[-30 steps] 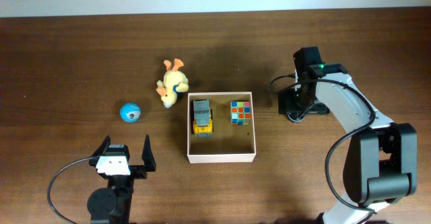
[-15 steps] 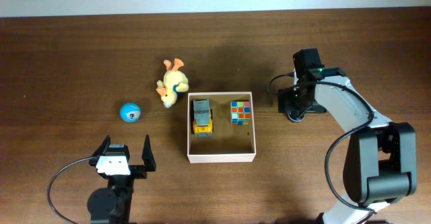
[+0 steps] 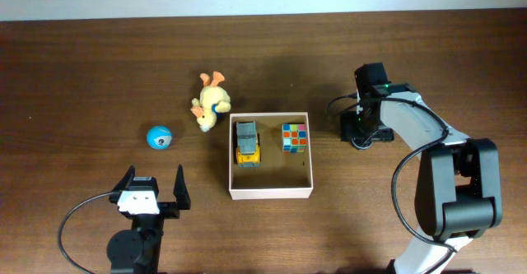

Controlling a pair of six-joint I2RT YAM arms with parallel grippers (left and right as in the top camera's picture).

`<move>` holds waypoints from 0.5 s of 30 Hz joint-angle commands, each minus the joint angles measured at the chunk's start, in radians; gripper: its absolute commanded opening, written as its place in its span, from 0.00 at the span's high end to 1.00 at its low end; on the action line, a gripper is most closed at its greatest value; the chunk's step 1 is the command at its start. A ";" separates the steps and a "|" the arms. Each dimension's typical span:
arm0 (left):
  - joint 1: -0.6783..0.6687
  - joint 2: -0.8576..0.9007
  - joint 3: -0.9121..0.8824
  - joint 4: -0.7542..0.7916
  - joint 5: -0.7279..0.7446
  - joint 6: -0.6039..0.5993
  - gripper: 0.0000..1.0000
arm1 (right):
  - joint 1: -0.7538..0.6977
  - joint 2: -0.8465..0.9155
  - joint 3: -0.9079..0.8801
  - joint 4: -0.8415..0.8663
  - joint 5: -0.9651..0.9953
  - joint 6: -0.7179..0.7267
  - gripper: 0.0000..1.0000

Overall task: Pack container
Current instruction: 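Close the right gripper around the black round object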

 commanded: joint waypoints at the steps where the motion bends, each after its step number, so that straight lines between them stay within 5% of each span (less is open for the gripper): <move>1: 0.007 -0.004 -0.010 0.003 0.014 -0.006 0.01 | -0.008 0.008 -0.010 -0.003 0.005 0.010 0.28; 15: 0.007 -0.004 -0.010 0.003 0.014 -0.006 0.01 | -0.009 0.009 -0.060 0.021 0.005 0.036 0.33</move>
